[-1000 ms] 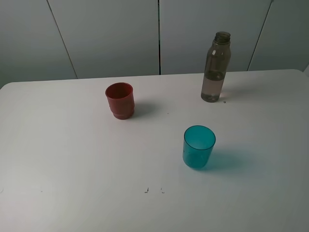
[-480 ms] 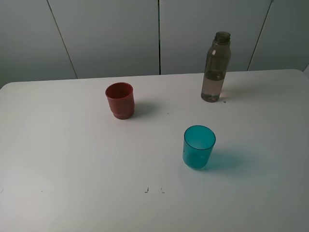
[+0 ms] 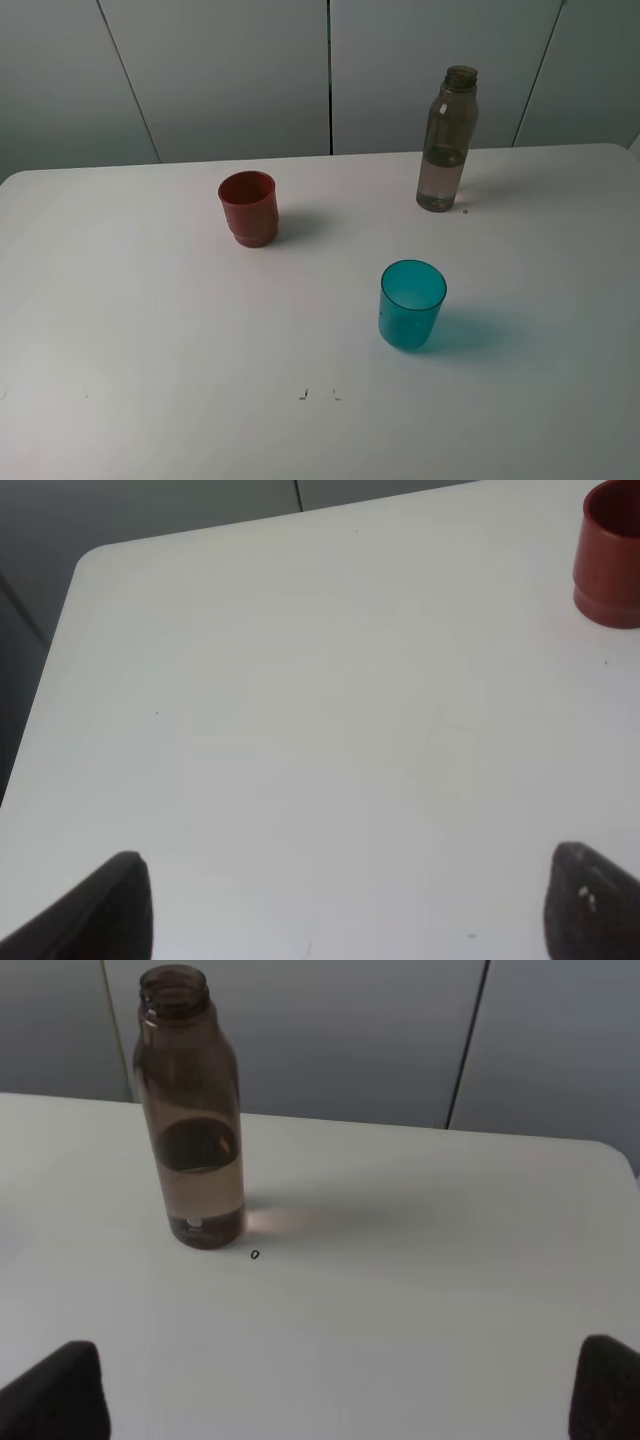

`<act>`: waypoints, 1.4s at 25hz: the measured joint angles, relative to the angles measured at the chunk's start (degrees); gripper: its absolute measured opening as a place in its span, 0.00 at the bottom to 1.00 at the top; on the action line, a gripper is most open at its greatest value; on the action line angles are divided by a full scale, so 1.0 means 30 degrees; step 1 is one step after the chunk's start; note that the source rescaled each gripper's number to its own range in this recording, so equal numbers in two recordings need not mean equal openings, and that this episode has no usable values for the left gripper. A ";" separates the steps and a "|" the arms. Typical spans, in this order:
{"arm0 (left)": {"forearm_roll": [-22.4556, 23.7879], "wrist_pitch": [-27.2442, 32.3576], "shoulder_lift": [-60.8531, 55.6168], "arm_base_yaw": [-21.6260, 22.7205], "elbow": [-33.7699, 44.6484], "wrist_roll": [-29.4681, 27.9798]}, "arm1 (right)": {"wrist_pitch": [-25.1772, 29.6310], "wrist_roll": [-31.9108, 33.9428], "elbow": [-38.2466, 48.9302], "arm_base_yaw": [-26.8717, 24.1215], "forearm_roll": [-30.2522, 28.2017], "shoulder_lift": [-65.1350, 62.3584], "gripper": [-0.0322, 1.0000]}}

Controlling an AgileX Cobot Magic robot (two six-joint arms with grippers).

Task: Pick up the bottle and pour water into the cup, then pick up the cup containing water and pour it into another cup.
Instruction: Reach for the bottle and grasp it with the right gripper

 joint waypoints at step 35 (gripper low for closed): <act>0.0000 0.0000 0.0000 0.0000 0.0000 0.0000 | -1.9011 0.7134 -0.0043 0.2586 -0.9993 2.1007 1.00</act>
